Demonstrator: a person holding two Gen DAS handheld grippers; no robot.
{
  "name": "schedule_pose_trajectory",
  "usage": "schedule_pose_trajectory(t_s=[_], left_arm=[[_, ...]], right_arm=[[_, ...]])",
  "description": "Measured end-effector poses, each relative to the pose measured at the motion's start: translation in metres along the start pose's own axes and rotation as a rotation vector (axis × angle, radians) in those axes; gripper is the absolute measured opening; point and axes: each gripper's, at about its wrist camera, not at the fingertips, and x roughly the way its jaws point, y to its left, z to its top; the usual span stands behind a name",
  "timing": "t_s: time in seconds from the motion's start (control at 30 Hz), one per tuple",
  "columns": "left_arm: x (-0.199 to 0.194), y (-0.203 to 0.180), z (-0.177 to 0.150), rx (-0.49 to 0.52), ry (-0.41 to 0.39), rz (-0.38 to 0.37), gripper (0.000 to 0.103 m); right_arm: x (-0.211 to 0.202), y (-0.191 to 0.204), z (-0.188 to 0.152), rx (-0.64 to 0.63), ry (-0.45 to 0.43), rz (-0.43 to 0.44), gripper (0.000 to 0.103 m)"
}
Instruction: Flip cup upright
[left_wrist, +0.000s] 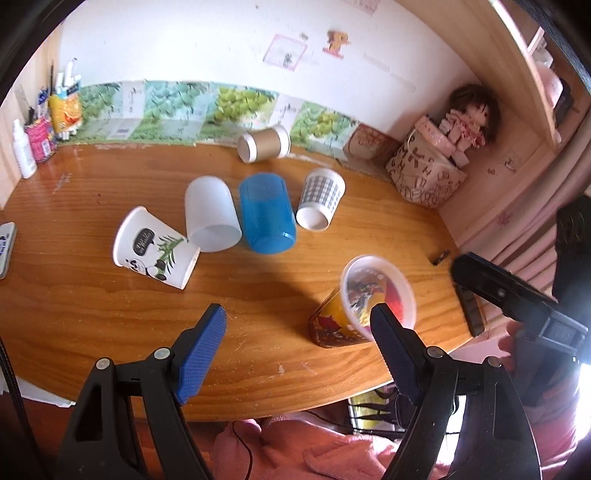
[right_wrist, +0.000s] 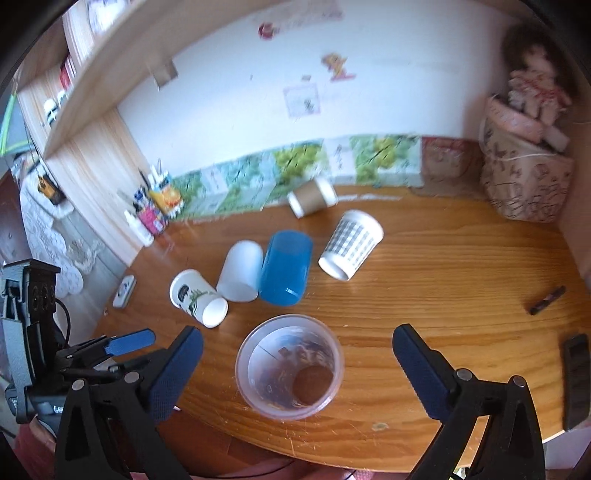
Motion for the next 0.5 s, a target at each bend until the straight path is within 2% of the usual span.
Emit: schedule_pose_trajectory(t_s=[0.17,0.27,0.37,0.5], left_arm=[[-0.036,-0.017,-0.002,-0.015,-0.077,0.008,0.083],[-0.058,-0.03,-0.004,-0.026,-0.138,0.011,0.083],[-0.077,-0.041,-0.007,-0.028,-0.206,0.051,0.083],[-0.096,-0.058,-0.01,0.009,-0.273,0.066,0.085]], right_arm=[[-0.047,-0.003,-0.007,0.043,-0.096,-0.042,0.103],[-0.068,-0.004,-0.012,0.065,-0.135,-0.037,0.103],[-0.084,-0.002,-0.019,0.087,-0.169,-0.028,0.103],[-0.099,0.012,-0.027,0.044,-0.224,-0.071,0.103]])
